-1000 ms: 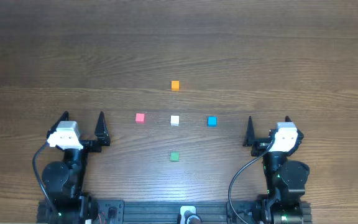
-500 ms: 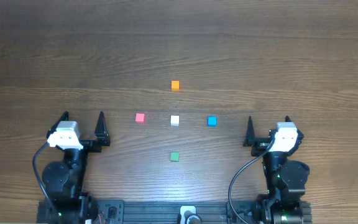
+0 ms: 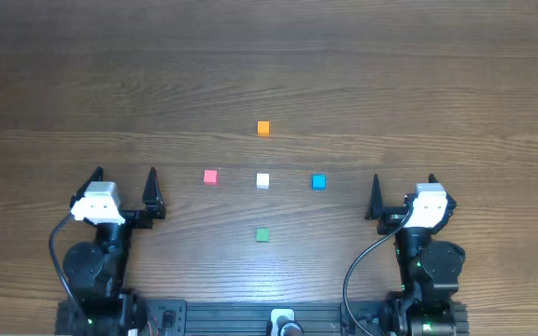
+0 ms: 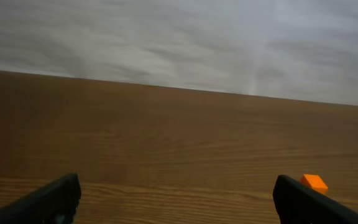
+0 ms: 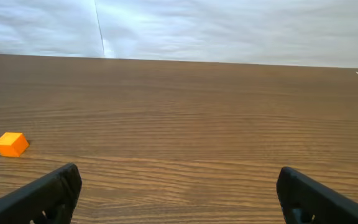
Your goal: Stack Cubes
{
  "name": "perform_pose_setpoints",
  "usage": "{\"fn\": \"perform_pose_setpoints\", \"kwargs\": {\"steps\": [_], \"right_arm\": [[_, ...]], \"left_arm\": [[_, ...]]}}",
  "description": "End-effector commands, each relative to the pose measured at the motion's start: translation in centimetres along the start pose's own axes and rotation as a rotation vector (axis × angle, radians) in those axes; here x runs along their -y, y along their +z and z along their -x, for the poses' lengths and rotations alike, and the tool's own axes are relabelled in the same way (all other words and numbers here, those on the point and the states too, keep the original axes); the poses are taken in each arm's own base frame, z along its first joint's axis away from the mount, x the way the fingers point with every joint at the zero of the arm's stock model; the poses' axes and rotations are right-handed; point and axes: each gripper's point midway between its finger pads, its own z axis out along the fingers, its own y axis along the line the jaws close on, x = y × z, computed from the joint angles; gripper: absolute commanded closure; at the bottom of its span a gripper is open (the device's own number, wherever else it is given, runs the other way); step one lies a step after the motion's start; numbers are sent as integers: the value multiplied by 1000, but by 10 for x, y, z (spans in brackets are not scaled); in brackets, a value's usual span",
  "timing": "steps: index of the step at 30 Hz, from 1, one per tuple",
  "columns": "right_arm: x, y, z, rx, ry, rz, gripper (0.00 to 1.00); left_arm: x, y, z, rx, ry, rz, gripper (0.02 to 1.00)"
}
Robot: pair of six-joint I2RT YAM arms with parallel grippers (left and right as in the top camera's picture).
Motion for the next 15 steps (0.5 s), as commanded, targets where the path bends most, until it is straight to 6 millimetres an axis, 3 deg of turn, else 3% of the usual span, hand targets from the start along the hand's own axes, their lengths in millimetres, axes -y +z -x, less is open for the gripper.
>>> {"fn": "perform_pose_setpoints", "kwargs": {"steps": [1,15], "right_arm": [[-1,0,-1,3,-4,9,9],[-1,0,-1,3,-4,9,7]], "left_arm": [[0,0,-2,-3,14,-1,18],[2,0,0,4,16,-5,20]]}}
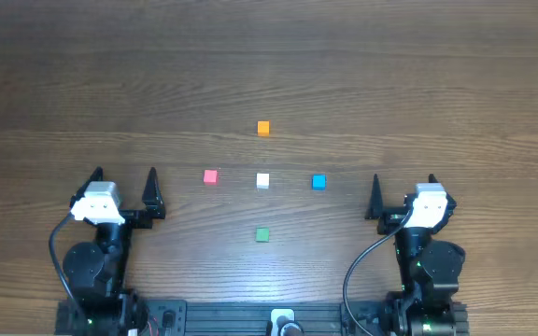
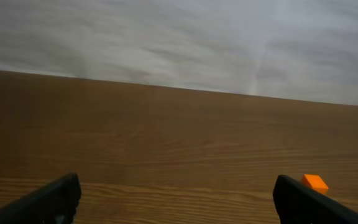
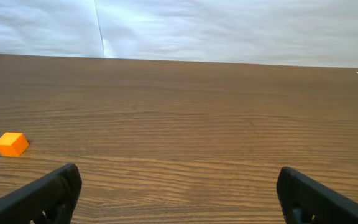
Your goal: Stack Cubes
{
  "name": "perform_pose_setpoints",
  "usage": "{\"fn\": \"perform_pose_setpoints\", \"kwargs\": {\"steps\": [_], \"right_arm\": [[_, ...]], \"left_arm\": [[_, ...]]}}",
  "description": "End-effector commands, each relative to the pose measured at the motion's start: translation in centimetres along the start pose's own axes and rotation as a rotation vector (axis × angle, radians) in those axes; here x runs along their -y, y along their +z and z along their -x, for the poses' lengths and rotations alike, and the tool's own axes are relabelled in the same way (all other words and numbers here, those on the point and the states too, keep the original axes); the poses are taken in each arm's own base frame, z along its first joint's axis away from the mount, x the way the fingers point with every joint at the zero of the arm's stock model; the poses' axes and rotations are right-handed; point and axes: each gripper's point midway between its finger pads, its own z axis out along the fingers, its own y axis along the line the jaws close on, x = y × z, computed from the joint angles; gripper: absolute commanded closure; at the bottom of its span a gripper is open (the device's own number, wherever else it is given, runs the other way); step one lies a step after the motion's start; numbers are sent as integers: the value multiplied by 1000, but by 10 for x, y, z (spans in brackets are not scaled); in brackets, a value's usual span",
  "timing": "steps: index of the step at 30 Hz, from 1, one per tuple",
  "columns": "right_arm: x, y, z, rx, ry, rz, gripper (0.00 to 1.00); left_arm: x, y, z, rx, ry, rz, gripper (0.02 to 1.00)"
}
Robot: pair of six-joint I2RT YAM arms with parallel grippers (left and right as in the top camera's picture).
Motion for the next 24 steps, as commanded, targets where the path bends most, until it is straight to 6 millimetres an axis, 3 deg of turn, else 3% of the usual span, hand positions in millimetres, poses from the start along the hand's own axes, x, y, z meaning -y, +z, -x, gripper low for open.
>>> {"fn": "perform_pose_setpoints", "kwargs": {"steps": [1,6,8,10,13,18,20,24], "right_arm": [[-1,0,-1,3,-3,9,7],[-1,0,-1,3,-3,9,7],[-1,0,-1,3,-3,9,7],[-1,0,-1,3,-3,9,7],[-1,0,-1,3,-3,9,7],[-1,0,-1,3,-3,9,7],[-1,0,-1,3,-3,9,7],[-1,0,-1,3,-3,9,9]], "left_arm": [[6,0,2,9,8,-18,20],[40,-6,32,-58,-17,-159,25],[65,-9,55,-203,-33,-253,20],[73,-7,66,-316,-72,-265,25],[82,1,67,-497,-92,-261,69],[97,18,38,-778,-62,-229,82],[108,26,16,-872,-67,-227,23],[118,32,-24,-1010,-66,-176,23]]}}
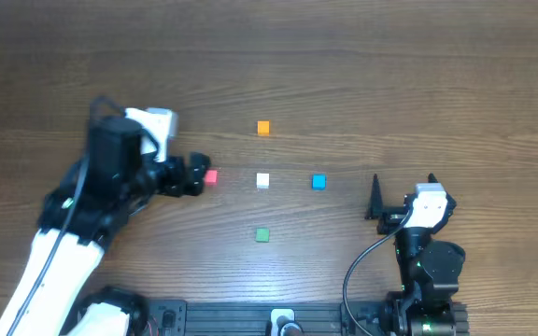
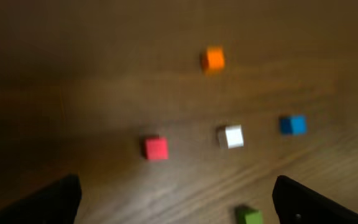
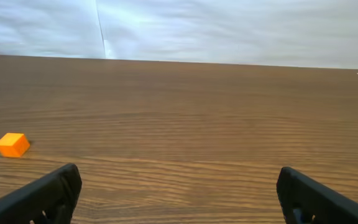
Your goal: Stack Cubes
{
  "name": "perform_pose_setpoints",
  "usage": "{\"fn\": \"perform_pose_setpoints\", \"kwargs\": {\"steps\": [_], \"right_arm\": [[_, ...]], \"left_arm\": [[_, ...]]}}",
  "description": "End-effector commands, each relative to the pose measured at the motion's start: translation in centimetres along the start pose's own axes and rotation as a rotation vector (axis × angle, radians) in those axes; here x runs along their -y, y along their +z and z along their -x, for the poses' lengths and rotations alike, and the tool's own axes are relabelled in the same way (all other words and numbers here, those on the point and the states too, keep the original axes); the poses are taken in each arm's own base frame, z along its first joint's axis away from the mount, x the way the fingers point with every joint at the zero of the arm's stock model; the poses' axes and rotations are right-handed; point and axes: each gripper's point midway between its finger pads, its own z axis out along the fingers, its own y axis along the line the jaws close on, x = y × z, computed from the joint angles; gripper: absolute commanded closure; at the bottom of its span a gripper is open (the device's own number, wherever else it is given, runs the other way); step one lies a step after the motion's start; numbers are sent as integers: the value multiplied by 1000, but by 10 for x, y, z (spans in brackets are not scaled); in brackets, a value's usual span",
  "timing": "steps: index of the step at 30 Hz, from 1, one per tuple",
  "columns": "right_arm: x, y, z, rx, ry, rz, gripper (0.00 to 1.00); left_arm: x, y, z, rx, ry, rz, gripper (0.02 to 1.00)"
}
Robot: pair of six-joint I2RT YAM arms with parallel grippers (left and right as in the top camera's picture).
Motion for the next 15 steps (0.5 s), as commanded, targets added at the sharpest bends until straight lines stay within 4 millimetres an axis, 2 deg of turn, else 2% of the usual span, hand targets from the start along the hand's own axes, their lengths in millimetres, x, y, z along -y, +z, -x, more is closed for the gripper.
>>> {"fn": "perform_pose_setpoints", "kwargs": {"steps": [1,6,11,15], "right_arm": [[-1,0,-2,0,-3,5,7],[-1,0,-2,0,-3,5,7],[-1,0,-2,0,-3,5,7],[-1,0,-2,0,-3,5,7]], "left_arm": [[3,45,-23,-164,-58,90,20],[6,88,-46,-281,-40,136,20],[-18,110,-65,-347,-85,283,20],[-21,120,-67,-342,-77,324,31]]}}
